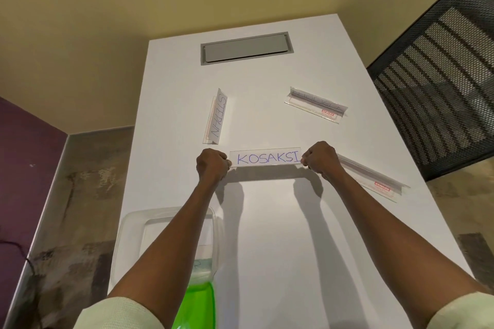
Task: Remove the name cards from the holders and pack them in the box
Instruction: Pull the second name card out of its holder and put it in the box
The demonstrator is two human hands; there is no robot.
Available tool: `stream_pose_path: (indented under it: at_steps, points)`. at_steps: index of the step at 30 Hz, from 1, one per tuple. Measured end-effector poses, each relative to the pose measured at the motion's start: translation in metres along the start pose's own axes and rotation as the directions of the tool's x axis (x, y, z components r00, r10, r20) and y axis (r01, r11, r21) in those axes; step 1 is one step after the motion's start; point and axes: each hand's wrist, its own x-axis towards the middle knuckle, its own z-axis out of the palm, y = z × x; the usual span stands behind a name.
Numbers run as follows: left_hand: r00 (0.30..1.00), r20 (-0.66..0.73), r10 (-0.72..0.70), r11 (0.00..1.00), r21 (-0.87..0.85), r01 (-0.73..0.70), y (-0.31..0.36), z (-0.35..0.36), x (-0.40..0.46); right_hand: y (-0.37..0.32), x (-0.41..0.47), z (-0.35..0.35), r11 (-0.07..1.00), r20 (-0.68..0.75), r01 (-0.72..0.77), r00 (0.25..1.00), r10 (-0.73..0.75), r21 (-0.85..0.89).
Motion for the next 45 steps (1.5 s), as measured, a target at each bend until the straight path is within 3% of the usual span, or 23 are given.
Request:
stream_pose_path:
  at_steps: [7,20,45]
  points:
    - [0.993,-0.029,0.118,0.993,0.031,-0.117,-0.007,0.014,-0.005,0.017,-0.002,0.003,0.991,-0.101,0.08,0.992,-0.069,0.109]
    - [0.991,-0.119,0.052,0.998,-0.022,-0.055,-0.02,0.041,-0.005,0.038,0.0,0.022,0.962,-0.217,0.132,0.973,-0.079,0.241]
    - [0.99,-0.142,-0.019,1.0,0.007,0.02,-0.047,0.074,-0.004,0.066,0.001,0.049,0.982,-0.175,0.083,0.983,-0.054,0.167]
